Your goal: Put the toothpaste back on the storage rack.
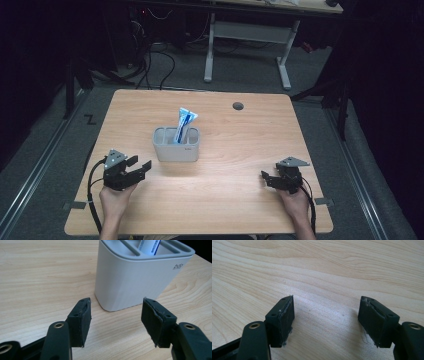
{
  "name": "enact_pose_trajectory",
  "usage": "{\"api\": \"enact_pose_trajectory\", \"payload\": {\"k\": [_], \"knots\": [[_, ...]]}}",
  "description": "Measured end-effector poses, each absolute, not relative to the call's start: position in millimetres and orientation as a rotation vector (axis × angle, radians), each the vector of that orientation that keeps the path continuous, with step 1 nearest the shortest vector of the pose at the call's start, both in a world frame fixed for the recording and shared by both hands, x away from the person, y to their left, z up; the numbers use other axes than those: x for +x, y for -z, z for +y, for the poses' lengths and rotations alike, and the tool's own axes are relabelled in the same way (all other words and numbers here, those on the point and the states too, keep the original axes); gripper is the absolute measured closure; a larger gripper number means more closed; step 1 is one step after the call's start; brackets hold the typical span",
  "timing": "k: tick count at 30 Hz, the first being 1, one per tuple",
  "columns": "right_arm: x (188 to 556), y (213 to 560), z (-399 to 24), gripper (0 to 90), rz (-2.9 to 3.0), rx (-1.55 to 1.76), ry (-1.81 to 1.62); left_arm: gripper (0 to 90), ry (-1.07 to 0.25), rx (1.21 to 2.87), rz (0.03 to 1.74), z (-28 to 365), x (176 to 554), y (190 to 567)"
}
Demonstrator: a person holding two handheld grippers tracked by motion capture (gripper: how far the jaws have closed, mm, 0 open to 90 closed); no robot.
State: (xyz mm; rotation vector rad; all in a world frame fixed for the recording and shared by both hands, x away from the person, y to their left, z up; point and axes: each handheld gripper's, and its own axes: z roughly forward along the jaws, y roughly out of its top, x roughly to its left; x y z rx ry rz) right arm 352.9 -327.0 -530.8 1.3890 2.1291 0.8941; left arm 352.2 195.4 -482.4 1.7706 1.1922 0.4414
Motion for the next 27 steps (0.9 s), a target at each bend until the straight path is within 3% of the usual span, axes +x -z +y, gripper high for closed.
{"api": "enact_pose_trajectory", "payload": {"k": [17, 27], "knots": [[352.9, 530.8, -327.0, 29.3, 2.13, 1.388, -0.894, 41.7, -0.434, 1.792, 1.223, 181.0, 358.9, 507.0], [352.8, 530.8, -327.0, 29.3, 2.13, 1.388, -0.894, 41.7, -0.494, 1.841, 1.23, 171.0, 360.2, 515.3]]}}
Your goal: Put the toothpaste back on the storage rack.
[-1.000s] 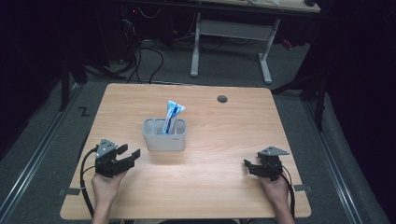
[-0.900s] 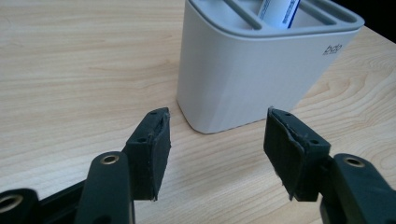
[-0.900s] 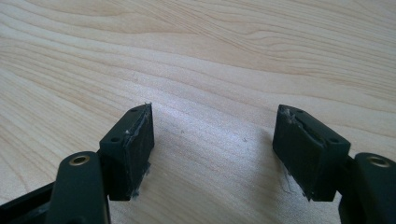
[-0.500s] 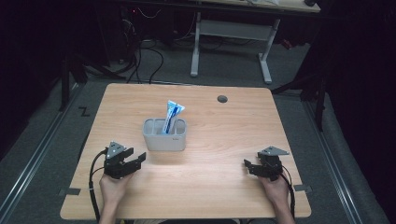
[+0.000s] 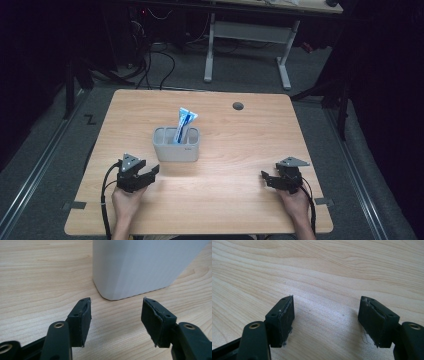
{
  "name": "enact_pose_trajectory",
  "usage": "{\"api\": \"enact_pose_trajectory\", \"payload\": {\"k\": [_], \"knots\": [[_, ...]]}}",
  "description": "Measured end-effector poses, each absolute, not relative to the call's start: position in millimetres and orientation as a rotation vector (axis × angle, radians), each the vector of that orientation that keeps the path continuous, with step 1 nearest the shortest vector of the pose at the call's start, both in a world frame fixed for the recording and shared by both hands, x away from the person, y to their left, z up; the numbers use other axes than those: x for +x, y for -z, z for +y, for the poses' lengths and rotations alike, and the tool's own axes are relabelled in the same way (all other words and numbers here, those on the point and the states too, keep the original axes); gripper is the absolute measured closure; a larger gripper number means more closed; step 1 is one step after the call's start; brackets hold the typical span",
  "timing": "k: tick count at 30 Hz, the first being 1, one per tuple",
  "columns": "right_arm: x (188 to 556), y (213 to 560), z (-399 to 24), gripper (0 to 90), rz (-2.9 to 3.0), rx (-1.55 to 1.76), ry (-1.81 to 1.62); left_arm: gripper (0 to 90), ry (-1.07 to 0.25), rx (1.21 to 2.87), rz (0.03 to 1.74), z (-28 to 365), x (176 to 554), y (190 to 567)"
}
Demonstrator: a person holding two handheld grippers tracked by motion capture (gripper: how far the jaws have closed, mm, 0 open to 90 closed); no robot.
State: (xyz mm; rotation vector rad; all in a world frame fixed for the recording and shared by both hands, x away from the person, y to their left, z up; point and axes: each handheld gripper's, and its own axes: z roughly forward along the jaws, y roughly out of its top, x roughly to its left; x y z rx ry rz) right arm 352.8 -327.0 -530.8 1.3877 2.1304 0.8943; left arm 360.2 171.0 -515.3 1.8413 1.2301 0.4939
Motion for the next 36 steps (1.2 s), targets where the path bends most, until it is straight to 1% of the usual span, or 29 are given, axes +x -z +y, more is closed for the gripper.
{"api": "enact_pose_trajectory", "payload": {"k": [9, 21, 36], "knots": [[352.8, 530.8, -326.9, 29.3, 2.13, 1.389, -0.895, 41.9, -0.574, 1.902, 1.223, 160.4, 360.2, 520.9], [352.9, 530.8, -327.1, 29.2, 2.13, 1.388, -0.895, 42.1, -0.632, 1.944, 1.203, 150.2, 360.4, 527.5], [352.9, 530.8, -327.1, 29.2, 2.13, 1.389, -0.896, 42.1, -0.644, 2.002, 1.197, 139.4, 361.3, 534.0]]}}
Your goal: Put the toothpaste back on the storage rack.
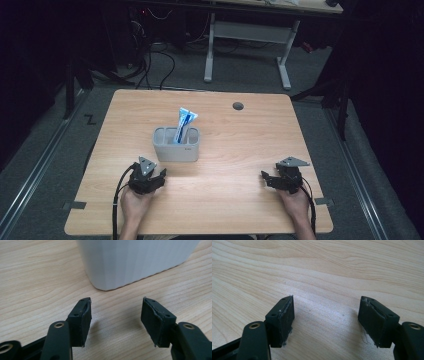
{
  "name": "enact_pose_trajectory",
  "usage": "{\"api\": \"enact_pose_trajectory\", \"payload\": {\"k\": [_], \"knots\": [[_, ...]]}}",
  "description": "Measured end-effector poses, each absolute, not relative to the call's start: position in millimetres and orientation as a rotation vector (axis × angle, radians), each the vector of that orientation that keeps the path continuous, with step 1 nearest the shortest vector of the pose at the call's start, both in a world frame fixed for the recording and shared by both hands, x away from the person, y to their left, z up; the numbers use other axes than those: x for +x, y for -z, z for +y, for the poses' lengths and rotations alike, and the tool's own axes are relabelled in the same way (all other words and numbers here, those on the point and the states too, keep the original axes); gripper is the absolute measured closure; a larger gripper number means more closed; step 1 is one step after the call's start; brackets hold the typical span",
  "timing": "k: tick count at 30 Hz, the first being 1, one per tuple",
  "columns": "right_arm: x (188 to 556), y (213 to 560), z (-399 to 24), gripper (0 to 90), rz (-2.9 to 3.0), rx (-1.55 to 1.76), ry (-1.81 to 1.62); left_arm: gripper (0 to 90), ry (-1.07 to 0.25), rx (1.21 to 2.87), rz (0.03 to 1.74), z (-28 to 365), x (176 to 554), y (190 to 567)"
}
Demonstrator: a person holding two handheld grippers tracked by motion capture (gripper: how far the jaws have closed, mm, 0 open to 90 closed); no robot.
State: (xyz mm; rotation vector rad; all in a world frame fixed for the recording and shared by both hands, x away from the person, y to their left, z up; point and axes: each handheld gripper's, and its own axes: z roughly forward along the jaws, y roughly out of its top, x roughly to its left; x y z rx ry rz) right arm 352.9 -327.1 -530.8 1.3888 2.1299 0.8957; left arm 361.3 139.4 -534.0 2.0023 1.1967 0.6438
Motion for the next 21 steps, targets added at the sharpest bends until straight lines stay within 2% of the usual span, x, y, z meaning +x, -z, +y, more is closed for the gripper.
{"api": "enact_pose_trajectory", "payload": {"k": [7, 11, 14, 21], "knots": [[352.9, 530.8, -327.1, 29.2, 2.13, 1.389, -0.895, 42.1, -0.654, 2.016, 1.205, 137.4, 360.1, 535.0], [352.9, 530.8, -327.2, 29.2, 2.13, 1.389, -0.896, 40.1, -0.624, 2.027, 1.215, 137.3, 360.3, 535.3], [352.8, 530.8, -326.7, 29.3, 2.13, 1.39, -0.894, 36.3, -0.551, 1.997, 1.258, 142.3, 363.1, 535.8], [353.0, 530.8, -327.0, 29.4, 2.127, 1.39, -0.894, 34.4, -0.555, 1.998, 1.262, 142.1, 362.9, 536.0]]}}
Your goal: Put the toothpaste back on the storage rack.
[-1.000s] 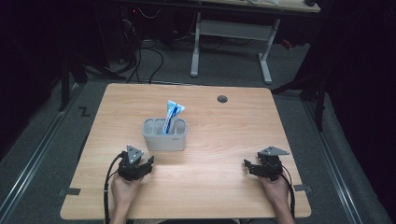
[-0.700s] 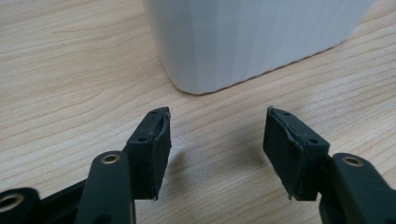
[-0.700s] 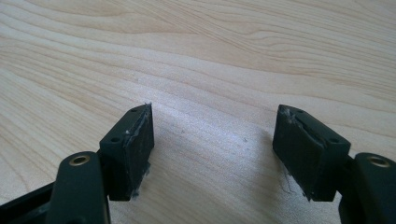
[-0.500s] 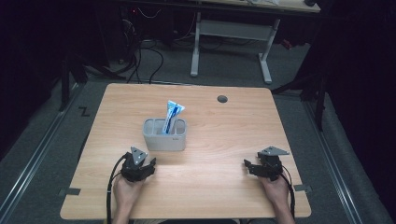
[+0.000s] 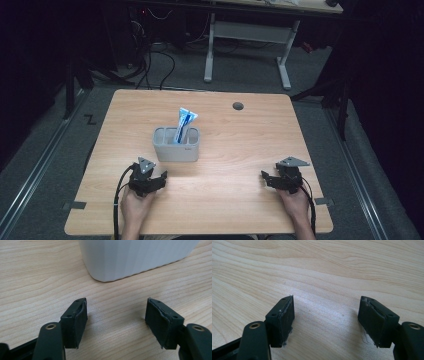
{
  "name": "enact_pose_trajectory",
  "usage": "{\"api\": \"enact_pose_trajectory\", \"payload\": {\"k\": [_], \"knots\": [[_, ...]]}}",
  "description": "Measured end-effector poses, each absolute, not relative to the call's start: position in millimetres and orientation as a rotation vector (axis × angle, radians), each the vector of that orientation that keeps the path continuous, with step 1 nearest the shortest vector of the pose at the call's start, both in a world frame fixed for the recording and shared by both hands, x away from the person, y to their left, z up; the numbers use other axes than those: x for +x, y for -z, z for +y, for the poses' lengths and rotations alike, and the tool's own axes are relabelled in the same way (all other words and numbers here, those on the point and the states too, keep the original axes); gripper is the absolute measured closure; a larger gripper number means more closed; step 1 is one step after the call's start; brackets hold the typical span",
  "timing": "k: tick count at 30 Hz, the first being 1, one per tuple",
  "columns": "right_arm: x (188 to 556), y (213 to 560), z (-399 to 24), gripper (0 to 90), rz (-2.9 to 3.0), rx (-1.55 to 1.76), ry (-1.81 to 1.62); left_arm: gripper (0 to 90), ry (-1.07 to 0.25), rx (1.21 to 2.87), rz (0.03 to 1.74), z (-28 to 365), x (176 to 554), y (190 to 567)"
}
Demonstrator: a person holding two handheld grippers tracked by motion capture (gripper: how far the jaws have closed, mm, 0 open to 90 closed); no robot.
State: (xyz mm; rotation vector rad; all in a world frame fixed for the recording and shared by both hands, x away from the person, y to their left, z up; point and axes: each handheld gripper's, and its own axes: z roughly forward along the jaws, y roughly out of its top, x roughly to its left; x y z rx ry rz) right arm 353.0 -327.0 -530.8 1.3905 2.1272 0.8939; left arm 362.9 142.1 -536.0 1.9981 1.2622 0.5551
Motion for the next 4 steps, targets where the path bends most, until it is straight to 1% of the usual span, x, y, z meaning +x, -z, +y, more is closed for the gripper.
{"api": "enact_pose_trajectory", "payload": {"k": [4], "knots": [[353.0, 530.8, -327.0, 29.4, 2.127, 1.39, -0.894, 33.6, -0.553, 1.999, 1.262, 142.4, 363.0, 536.0]]}}
